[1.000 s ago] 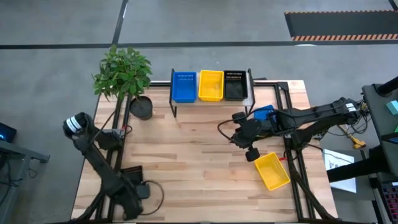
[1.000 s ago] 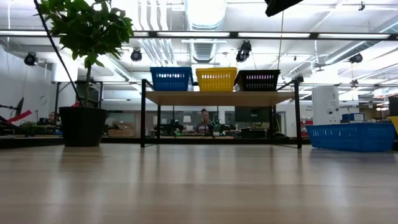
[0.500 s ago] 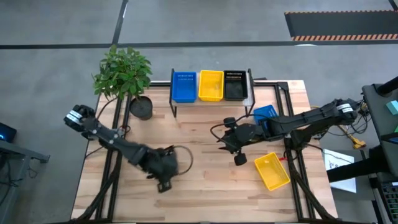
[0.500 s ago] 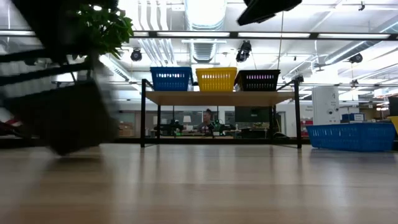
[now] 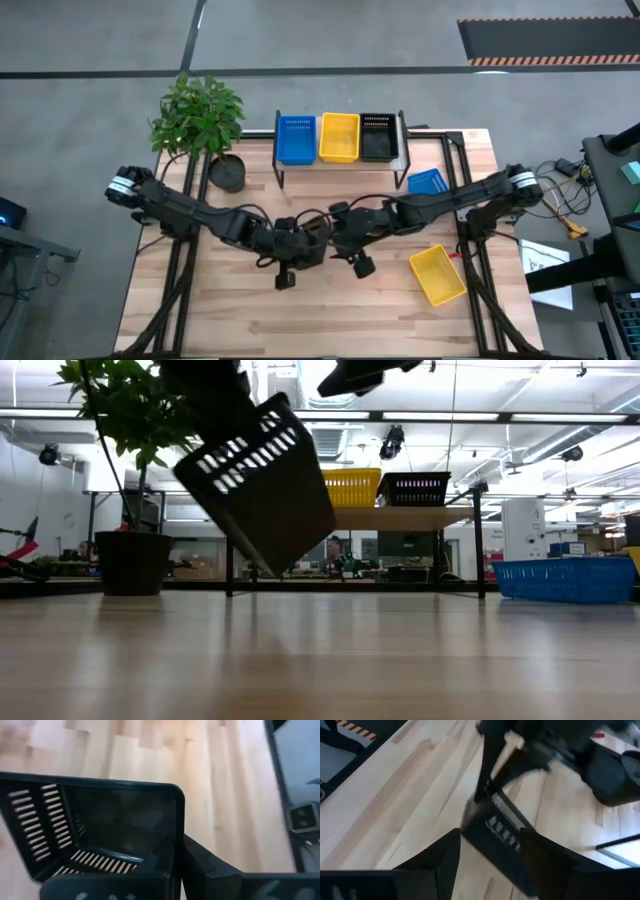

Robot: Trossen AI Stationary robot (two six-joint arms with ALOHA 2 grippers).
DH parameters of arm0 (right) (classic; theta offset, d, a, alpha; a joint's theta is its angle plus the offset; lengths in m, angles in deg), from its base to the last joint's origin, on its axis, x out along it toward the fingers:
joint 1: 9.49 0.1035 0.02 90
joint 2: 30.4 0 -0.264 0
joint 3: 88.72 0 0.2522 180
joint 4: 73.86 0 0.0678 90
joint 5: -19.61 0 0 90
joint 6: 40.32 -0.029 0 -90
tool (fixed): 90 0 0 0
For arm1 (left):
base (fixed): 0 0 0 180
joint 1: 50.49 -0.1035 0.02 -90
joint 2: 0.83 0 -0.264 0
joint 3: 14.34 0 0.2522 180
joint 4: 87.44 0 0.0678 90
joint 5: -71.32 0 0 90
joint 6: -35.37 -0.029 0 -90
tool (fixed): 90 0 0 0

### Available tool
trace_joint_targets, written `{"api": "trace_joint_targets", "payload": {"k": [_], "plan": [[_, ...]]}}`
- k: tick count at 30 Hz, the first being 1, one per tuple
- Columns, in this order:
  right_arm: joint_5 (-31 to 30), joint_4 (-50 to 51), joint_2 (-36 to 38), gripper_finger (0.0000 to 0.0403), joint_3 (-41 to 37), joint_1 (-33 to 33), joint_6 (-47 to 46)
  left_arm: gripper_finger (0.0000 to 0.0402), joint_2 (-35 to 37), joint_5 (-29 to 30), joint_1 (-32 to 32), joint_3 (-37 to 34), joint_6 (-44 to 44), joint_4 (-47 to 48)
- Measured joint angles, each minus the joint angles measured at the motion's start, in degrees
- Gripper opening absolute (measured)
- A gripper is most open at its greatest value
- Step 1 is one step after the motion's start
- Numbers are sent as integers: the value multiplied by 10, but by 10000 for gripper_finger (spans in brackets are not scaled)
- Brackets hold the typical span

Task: Stack baskets on shelf by color
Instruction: Stack the black bin on top of the other black bin on the shelf

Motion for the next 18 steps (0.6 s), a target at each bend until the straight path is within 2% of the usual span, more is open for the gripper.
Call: {"api": "trace_joint_targets", "payload": {"k": [10,18], "plan": [[-1,1,-46,196,62,-6,-5,0,0,31,-14,-1,-42,-17],[-1,25,-71,196,80,-21,-20,0,0,41,-14,-1,-89,-55]]}}
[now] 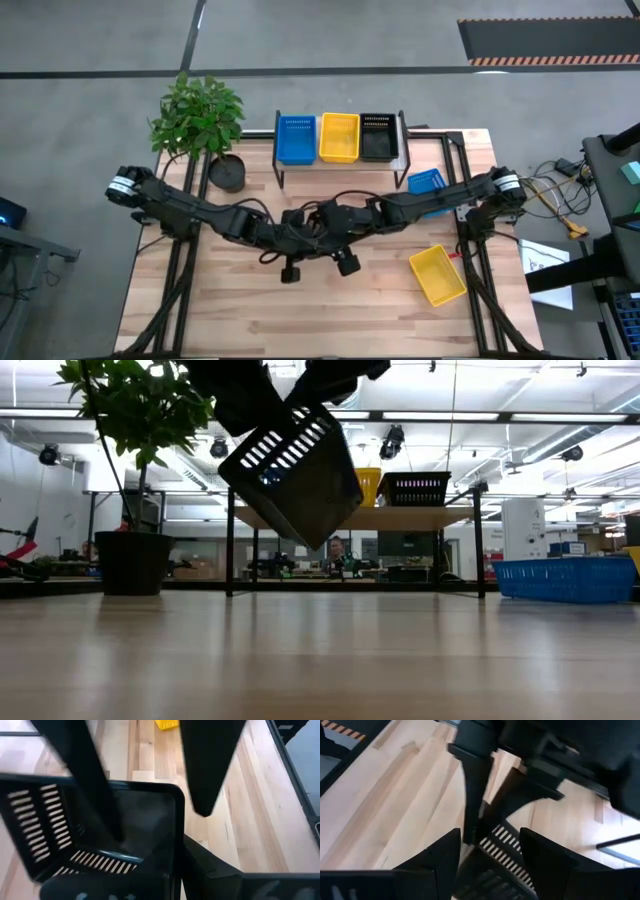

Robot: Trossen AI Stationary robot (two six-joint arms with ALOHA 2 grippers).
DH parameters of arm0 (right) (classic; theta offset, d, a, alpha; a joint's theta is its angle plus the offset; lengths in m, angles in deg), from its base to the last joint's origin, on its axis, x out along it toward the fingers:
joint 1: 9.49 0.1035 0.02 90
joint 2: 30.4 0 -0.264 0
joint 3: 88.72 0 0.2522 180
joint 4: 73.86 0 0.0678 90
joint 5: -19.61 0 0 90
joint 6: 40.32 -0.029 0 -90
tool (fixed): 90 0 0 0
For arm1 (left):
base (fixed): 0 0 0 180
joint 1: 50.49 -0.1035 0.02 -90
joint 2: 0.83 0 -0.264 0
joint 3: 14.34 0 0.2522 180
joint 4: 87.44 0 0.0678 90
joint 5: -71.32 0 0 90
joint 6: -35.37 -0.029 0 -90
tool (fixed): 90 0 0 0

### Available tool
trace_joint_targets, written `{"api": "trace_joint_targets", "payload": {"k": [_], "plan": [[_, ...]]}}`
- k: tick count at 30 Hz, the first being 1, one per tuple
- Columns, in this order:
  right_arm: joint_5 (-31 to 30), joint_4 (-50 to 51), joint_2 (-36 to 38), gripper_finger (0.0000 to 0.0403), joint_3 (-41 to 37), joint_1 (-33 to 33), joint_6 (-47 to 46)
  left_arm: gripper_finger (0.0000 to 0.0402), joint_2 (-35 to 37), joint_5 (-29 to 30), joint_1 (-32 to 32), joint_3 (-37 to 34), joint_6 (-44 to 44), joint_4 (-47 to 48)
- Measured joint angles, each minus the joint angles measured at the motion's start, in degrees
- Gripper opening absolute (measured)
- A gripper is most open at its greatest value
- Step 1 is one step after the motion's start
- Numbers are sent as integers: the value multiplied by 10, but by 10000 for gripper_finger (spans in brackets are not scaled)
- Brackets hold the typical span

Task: Stack baskets on shelf by color
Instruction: Stack the black bin on top of the other black bin on the shelf

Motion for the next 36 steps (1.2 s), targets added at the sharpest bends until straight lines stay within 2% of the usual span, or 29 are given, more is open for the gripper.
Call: {"api": "trace_joint_targets", "payload": {"k": [6,10,15,21,26,29,36], "plan": [[13,30,0,194,0,-2,-16,0,0,8,0,2,-16,-13],[15,48,0,176,1,-2,-24,0,0,8,0,2,-36,-25],[19,53,1,121,1,-1,-13,0,-1,10,0,2,-43,-33],[21,53,1,27,0,0,41,0,-1,13,0,2,-46,-37],[30,53,2,19,0,-1,55,3,1,-2,0,2,-47,-38],[32,56,3,16,0,-1,57,24,8,-11,0,2,-59,-37],[29,86,4,12,-1,-1,65,107,37,-20,2,1,-77,-49]]}}
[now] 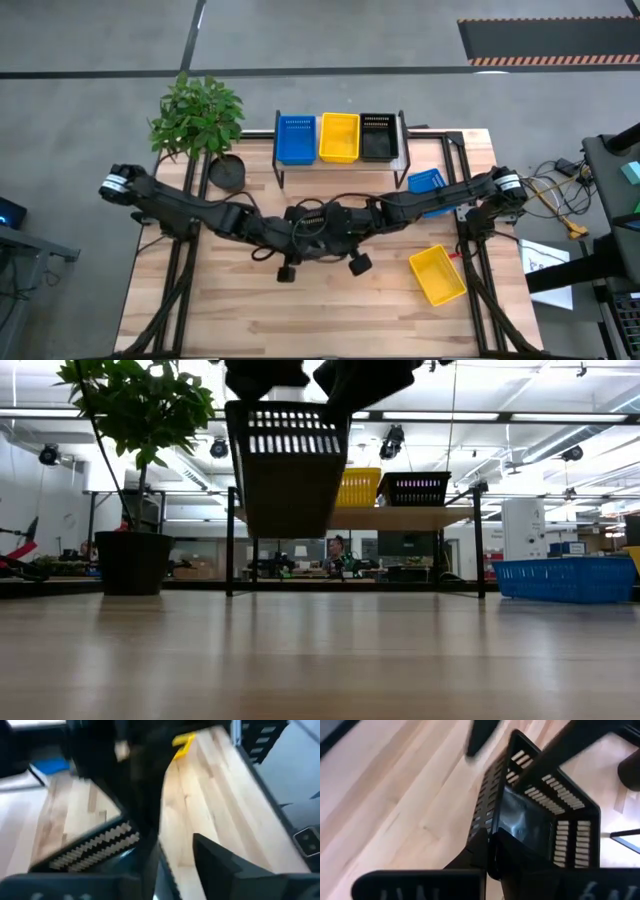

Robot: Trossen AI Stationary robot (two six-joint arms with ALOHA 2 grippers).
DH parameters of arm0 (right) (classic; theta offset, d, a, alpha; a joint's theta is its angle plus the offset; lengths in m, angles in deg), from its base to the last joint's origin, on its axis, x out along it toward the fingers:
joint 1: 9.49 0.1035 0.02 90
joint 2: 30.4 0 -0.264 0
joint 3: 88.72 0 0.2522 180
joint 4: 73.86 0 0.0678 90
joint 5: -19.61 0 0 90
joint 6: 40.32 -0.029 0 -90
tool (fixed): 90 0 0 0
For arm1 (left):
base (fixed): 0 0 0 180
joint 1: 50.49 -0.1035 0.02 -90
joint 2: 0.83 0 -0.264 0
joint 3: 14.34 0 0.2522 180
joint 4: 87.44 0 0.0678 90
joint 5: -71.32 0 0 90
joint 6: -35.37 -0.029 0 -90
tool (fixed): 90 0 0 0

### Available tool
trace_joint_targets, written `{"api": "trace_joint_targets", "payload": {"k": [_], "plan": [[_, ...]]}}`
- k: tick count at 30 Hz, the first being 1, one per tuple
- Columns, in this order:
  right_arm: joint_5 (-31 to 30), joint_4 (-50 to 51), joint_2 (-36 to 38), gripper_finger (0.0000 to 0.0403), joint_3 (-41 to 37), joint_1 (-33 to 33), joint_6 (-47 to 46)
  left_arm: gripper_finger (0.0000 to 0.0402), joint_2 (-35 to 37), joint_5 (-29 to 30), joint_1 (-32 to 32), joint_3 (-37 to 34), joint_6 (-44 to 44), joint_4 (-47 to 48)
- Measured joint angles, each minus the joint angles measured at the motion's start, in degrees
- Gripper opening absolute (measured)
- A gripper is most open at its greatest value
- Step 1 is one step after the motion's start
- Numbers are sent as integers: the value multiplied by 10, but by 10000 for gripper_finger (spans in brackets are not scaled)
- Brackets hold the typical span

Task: Stack baskets on shelf by color
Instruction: Stack the black bin on top of the other black bin on the shelf

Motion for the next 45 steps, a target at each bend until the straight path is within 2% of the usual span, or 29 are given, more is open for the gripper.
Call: {"api": "trace_joint_targets", "payload": {"k": [5,11,15,19,25,27,33,38,45], "plan": [[-1,16,9,8,0,0,40,140,42,0,4,-1,-27,1],[-8,17,40,8,0,7,97,143,102,1,19,-13,-68,-26],[-41,19,75,8,0,13,115,144,136,1,32,-39,-88,-80],[-100,28,112,8,0,14,135,144,162,2,36,-67,-89,-119],[-235,50,178,8,-3,8,171,144,179,5,36,-94,-88,-152],[-256,65,202,8,-7,-1,178,144,181,5,36,-106,-88,-172],[-260,113,268,8,-12,-60,161,144,184,5,37,-113,-87,-178],[-254,162,305,8,-18,-135,145,144,184,5,37,-113,-88,-179],[-175,184,322,8,-41,-233,149,144,183,5,37,-113,-88,-178]]}}
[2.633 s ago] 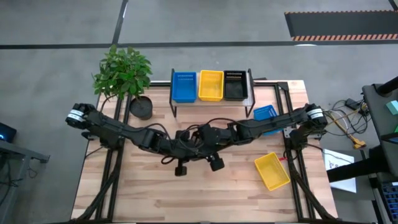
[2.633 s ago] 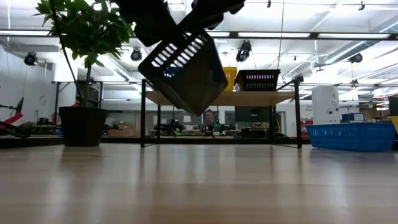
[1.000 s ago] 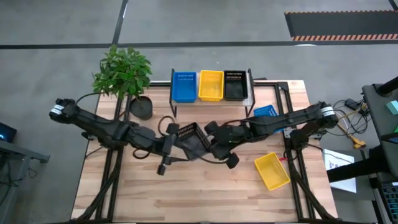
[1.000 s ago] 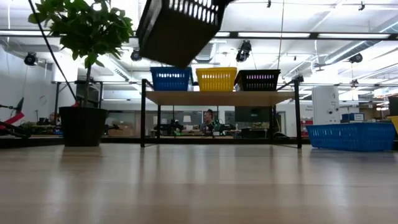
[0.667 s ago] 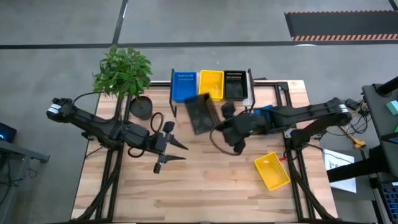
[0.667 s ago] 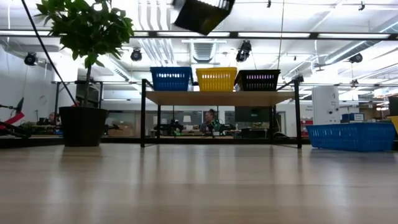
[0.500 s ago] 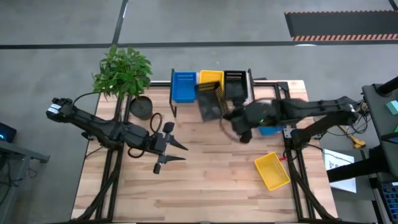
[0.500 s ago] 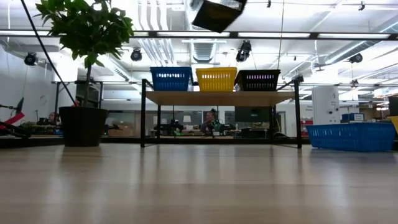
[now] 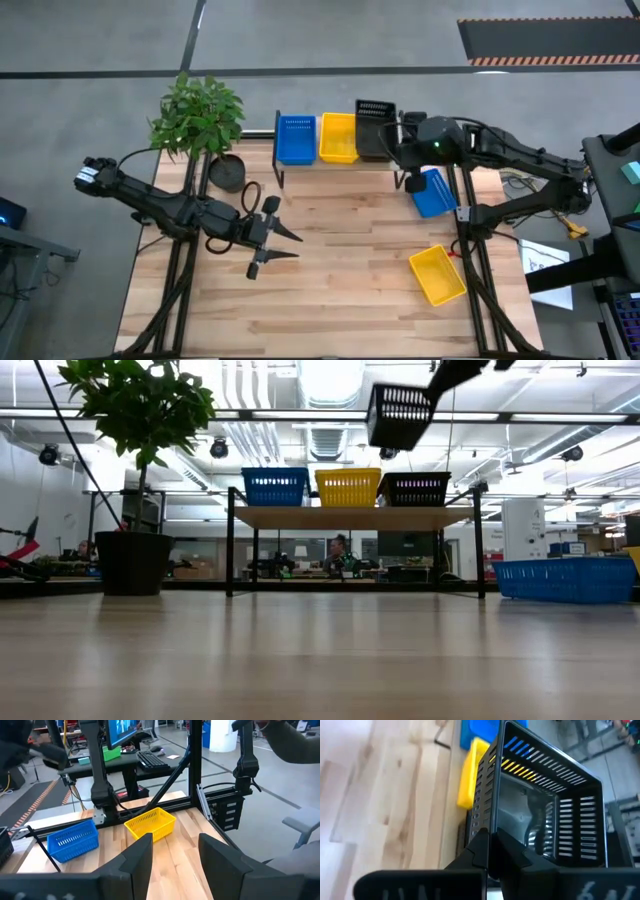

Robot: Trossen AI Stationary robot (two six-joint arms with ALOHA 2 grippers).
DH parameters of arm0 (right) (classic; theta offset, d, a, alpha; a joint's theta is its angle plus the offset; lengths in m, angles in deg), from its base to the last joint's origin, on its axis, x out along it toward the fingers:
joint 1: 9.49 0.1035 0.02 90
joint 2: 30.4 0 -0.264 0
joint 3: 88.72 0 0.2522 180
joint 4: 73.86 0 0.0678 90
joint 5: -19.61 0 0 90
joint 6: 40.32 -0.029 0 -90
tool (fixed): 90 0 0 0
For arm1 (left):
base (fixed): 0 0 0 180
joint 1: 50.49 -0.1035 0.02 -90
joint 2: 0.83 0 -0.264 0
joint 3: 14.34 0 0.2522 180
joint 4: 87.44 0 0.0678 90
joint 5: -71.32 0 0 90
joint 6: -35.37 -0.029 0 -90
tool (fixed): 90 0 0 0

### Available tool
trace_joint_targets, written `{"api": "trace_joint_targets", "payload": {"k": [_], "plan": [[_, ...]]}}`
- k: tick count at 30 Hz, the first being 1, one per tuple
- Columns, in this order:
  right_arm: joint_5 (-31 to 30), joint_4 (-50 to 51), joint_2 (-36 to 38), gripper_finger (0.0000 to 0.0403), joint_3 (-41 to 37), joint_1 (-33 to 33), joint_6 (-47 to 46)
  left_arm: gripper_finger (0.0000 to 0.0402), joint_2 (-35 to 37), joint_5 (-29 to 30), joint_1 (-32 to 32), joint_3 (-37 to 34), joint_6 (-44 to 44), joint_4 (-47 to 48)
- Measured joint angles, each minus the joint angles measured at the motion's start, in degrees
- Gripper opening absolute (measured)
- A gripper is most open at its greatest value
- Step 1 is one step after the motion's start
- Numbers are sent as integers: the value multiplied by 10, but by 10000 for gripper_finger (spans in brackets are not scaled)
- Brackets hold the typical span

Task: Stack baskets on shelf by color
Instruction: Stack the black bin on top of the other black bin on the shelf

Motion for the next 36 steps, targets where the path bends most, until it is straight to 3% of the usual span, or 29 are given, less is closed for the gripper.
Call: {"api": "trace_joint_targets", "payload": {"k": [11,15,36], "plan": [[28,-29,9,8,-75,-91,47,144,0,0,0,0,0,0],[67,-31,9,8,-82,-111,63,144,0,0,0,0,0,0],[71,-55,-6,8,-112,-126,90,144,0,0,0,0,0,0]]}}
